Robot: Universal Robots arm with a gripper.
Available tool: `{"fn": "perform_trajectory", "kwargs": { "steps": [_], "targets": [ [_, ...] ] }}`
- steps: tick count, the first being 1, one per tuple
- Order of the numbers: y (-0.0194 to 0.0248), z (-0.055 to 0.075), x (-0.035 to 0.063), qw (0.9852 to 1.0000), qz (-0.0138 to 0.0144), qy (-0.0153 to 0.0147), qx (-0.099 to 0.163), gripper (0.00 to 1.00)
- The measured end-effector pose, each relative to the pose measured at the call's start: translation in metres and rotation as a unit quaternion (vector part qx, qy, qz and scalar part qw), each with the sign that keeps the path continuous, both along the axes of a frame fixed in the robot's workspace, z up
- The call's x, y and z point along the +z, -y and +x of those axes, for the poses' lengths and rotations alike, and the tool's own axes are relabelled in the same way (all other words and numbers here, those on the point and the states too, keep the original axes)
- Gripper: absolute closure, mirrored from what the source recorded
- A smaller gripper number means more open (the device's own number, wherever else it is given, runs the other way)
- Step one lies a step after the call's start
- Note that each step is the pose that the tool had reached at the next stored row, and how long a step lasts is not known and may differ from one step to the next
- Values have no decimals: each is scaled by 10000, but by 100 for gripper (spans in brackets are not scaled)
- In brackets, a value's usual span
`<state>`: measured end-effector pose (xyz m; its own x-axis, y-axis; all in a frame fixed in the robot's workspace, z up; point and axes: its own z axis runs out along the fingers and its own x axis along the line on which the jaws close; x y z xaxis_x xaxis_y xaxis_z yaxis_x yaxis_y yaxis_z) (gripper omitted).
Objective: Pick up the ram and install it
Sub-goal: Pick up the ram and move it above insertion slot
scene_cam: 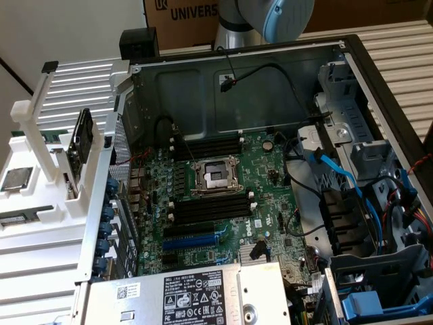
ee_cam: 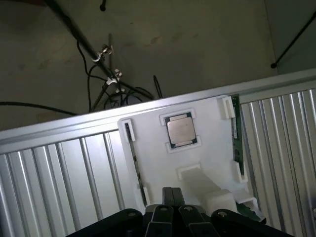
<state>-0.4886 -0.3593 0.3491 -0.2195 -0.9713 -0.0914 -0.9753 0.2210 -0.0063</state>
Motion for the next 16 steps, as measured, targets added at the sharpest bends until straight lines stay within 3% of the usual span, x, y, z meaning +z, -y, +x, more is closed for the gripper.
{"fn": "perform_trajectory", "kwargs": {
  "steps": [2, 4, 5, 8, 10, 16],
  "targets": [
    [0, -28, -12, 10000, -12, -17, 2, 90],
    [1, -47, -26, 10000, -14, -62, 22, 90],
    [1, -54, -39, 9999, -15, -112, 80, 90],
    [1, -55, -60, 9995, -16, -169, 256, 90],
    [2, -55, -70, 9989, -19, -184, 434, 90],
    [2, -54, -92, 9960, -30, -187, 877, 90]
  ]
}}
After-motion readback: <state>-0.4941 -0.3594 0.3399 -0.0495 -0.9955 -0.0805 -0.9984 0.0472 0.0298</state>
